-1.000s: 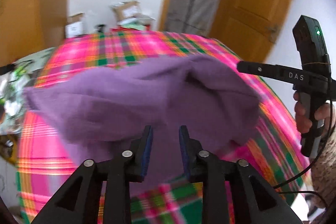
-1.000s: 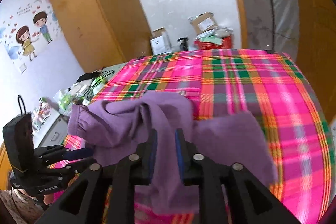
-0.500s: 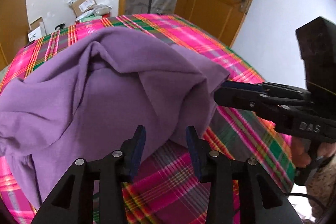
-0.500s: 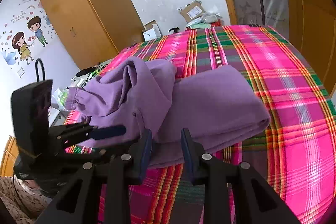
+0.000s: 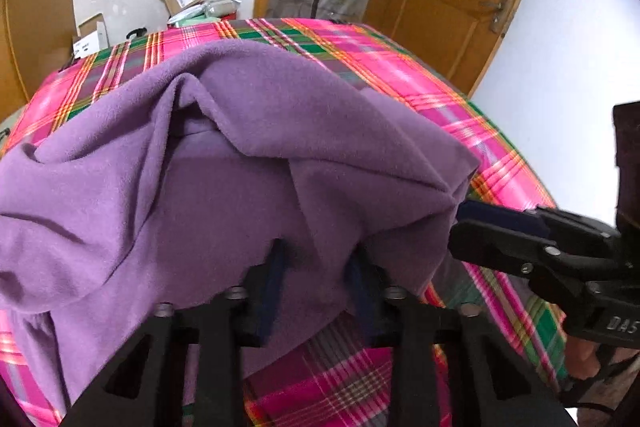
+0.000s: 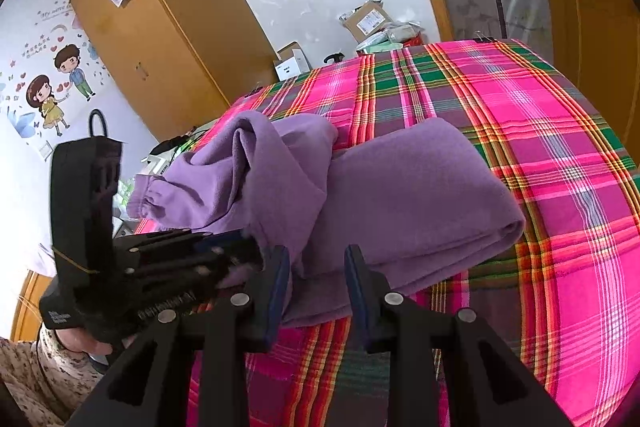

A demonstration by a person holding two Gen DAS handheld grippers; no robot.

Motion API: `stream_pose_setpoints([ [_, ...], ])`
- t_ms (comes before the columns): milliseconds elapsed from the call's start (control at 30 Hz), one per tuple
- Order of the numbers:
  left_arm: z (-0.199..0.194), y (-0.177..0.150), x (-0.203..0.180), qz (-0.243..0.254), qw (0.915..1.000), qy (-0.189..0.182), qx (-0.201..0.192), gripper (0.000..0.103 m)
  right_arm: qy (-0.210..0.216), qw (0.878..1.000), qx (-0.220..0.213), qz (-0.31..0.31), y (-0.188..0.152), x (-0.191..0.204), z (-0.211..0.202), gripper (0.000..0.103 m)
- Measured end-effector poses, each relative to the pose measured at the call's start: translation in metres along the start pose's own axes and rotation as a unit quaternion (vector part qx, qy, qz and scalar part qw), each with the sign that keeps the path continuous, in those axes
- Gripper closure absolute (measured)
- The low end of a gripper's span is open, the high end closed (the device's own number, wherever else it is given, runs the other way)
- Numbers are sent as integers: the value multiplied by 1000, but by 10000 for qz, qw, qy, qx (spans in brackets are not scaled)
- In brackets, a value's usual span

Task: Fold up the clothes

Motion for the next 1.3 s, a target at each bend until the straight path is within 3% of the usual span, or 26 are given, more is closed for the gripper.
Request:
stream_pose_setpoints([
  [300,-32,8,44,-764,9956,94,-543,98,91,9999,-56,0,1,2,0,74],
  [500,-53,8,63,-1049,9908,162,-841,98,471,9987,-92,-141,2,18,4,74],
  [633,-64,7,67,-1121,9885,192,-994,98,802,9958,45,-444,1,42,15,61],
  [767,-70,7,71,-1143,9877,140,-1058,98,621,9940,221,-868,-1,59,30,61],
  [900,-78,6,73,-1114,9868,113,-1172,98,298,9962,323,-751,1,52,45,61],
  [967,-80,5,77,-1148,9861,136,-1193,98,435,9966,240,-660,4,51,44,69],
  [1033,-82,5,82,-1187,9853,184,-1218,98,395,9966,139,-716,8,52,41,90],
  [1067,-83,4,85,-1215,9848,193,-1224,98,308,9964,85,-780,10,52,40,94],
  [1300,-87,-3,108,-1372,9820,422,-1230,98,20,9958,-432,-802,37,46,25,97],
])
Point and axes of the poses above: each gripper's, at about its wrist camera, not at the fingertips, and z roughly the way its jaws point, x to its left, y to its top, the point moved 5 cm from there along z, roughly the way its jaws point, and after that the axes turned 10 degrees about y, right-handed, at the moved point
